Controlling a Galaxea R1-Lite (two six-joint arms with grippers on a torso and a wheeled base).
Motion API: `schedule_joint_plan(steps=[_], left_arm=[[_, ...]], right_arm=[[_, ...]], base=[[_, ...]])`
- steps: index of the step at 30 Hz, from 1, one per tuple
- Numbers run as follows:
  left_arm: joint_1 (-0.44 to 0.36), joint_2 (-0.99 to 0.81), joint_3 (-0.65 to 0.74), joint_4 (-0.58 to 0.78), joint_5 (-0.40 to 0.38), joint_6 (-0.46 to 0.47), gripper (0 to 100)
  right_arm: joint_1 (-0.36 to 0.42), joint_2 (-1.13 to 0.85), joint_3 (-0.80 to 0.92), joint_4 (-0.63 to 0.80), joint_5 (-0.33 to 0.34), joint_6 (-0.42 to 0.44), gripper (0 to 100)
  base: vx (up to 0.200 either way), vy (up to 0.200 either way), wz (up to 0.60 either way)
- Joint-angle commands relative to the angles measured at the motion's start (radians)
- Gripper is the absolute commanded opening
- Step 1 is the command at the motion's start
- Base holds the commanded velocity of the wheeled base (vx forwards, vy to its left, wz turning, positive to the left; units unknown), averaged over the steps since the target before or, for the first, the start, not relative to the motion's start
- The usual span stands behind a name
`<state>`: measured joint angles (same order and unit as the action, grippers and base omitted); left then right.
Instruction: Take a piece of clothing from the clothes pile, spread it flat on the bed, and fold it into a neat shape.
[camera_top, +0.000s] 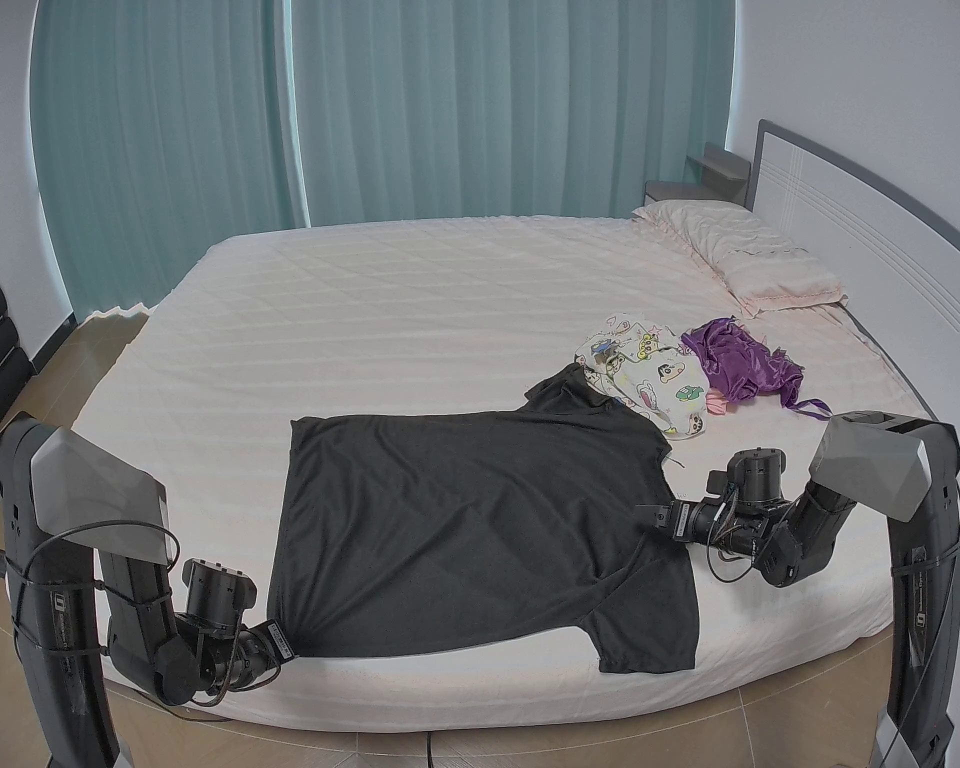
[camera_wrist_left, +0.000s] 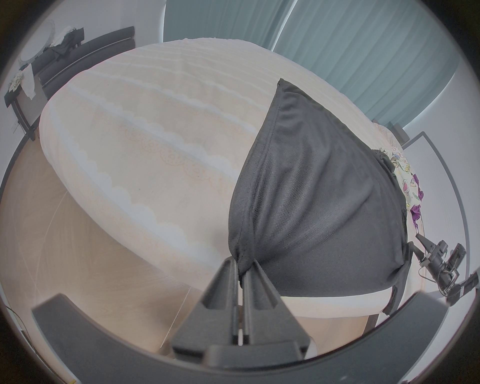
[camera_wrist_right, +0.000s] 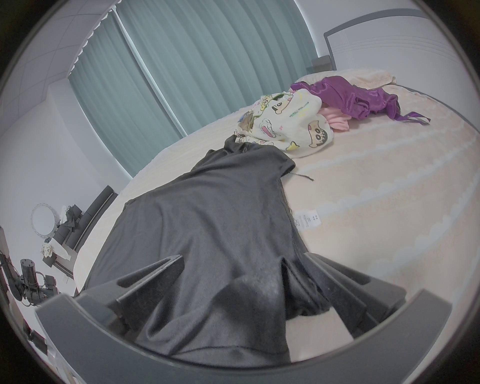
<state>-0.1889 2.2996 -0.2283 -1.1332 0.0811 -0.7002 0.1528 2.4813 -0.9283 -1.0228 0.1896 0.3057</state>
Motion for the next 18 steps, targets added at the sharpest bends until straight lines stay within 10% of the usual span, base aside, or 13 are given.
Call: schedule_joint_plan(steps=[1,18], left_arm=[[0.0,0.003,0.0,0.0,0.0,-0.001,0],[0.0,0.003,0.0,0.0,0.0,-0.001,0]], right_arm=[[-0.025,-0.038,0.054,-0.008,0.004,0.001,100],[-0.058,-0.073,0.31,-0.019,0.131,0.012,100]], base=[[0.0,0.0,0.0],[0.0,0.0,0.0]])
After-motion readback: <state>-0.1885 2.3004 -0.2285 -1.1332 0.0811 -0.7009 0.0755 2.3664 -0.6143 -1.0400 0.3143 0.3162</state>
